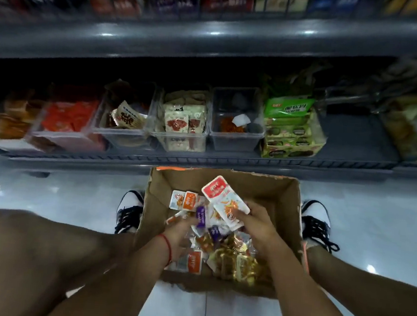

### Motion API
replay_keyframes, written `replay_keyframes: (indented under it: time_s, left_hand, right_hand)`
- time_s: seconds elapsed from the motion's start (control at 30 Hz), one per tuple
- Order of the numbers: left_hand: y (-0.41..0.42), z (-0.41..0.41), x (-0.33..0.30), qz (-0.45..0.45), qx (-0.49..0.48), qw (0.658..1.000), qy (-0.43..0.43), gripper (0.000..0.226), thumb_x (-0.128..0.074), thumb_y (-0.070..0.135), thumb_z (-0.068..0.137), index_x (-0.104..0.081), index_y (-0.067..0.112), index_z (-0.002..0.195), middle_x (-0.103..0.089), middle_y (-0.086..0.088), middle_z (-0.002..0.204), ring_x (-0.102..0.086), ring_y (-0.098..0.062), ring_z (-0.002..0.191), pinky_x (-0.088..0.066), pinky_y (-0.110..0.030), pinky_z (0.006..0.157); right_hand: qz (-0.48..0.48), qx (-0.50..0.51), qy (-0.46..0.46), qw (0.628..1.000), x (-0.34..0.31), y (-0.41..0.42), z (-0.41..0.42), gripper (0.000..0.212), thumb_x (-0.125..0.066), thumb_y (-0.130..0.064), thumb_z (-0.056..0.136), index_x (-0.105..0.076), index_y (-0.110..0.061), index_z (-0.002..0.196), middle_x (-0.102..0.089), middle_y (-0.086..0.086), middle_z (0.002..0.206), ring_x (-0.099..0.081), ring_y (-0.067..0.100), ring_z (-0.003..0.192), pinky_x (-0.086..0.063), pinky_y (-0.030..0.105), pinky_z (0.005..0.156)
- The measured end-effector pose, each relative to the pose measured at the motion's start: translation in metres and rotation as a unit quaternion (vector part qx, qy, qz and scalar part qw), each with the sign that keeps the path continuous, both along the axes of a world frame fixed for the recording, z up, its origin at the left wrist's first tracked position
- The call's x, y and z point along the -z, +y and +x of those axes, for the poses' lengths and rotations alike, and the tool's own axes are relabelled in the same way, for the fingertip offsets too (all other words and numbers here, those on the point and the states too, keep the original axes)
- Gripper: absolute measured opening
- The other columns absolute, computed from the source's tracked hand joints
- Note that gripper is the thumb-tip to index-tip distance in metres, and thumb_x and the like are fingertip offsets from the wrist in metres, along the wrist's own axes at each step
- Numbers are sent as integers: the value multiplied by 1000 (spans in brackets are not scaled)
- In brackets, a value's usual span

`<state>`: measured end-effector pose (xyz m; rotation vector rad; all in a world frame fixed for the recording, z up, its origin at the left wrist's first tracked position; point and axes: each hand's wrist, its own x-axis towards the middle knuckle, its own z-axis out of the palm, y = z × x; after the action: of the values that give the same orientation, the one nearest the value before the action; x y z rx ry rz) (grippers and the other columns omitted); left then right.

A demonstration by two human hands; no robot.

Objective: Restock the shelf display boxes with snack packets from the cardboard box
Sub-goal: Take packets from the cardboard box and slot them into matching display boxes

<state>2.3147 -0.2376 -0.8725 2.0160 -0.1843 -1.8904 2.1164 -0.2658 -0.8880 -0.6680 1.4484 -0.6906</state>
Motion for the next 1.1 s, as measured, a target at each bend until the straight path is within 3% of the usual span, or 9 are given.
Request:
replay_keyframes:
  time_s: [0.2, 0.3, 0.37, 0.47, 0.57, 0.77, 0.9, 1.03, 1.1]
  left_hand:
    - [6, -13, -29, -68, -115, 964, 228, 38, -65, 32, 97, -60, 5, 124, -70, -23, 121, -66, -39, 113, -60, -54, 81]
    - [-2, -17, -44, -157, -101, 969, 162, 37, -65, 12, 97, -54, -2, 129, -70, -25, 118, -71, -38, 103, -62, -49, 67]
    - [-11, -13, -60, -243, -20, 967, 68, 31, -65, 8, 96, -59, -1, 125, -71, -24, 116, -71, -40, 103, -61, -54, 77]
    - [-29, 4, -92, -361, 82, 927, -64, 18, -74, 7, 90, -69, 14, 106, -75, -12, 105, -72, -32, 97, -61, -44, 81]
    - [-45, 19, -129, -414, 170, 885, -129, 32, -83, 10, 79, -66, 24, 102, -75, -3, 99, -71, -22, 94, -59, -45, 87]
    - [-63, 19, -197, -460, 234, 855, -57, 40, -82, -1, 79, -65, 22, 106, -74, -2, 99, -73, -9, 82, -58, -22, 63]
    - [-76, 12, -225, -471, 212, 856, -32, 38, -80, -2, 79, -69, 21, 106, -77, -10, 103, -75, -24, 94, -63, -40, 80]
    - [-93, 13, -243, -498, 240, 832, -34, 33, -78, 0, 83, -69, 8, 114, -77, -13, 104, -74, -30, 97, -60, -47, 90]
    - [-100, 13, -253, -508, 271, 817, -33, 31, -78, 4, 84, -69, 10, 114, -77, -10, 104, -75, -27, 96, -60, -47, 89]
  right_hand:
    - [0, 54, -116, 992, -49, 29, -10, 20, -63, -10, 98, -66, -10, 117, -76, 10, 110, -73, 29, 102, -58, 42, 85]
    - [-38, 83, -46, 995, -61, 39, -10, 19, -63, -5, 97, -70, -14, 112, -77, 8, 105, -72, 32, 103, -57, 50, 93]
    - [-88, 89, 27, 992, -73, 36, -17, 21, -64, -2, 95, -72, -18, 105, -78, 6, 100, -73, 29, 99, -57, 53, 94]
    - [-122, 117, 39, 985, -104, 24, -32, 22, -65, 0, 94, -72, -20, 101, -78, 6, 98, -73, 29, 95, -59, 51, 90]
    - [-165, 66, 25, 984, -140, 13, -43, 23, -67, -1, 93, -72, -19, 105, -78, 7, 101, -74, 27, 97, -59, 45, 87]
    - [-208, -58, 12, 976, -191, 7, -19, 46, -75, 4, 84, -60, -16, 123, -75, 6, 111, -74, 22, 99, -61, 45, 86]
    - [-261, -124, 106, 951, -215, -2, 4, 77, -81, -4, 82, -40, -41, 136, -72, -5, 113, -73, 9, 99, -62, 36, 85]
    - [-302, -150, 150, 929, -245, -20, 12, 59, -79, -32, 86, -41, -49, 128, -74, -6, 113, -74, 7, 93, -63, 35, 81]
    - [-330, -157, 199, 909, -260, -31, 7, 69, -77, -37, 87, -34, -49, 140, -71, -10, 115, -73, 4, 95, -63, 35, 80]
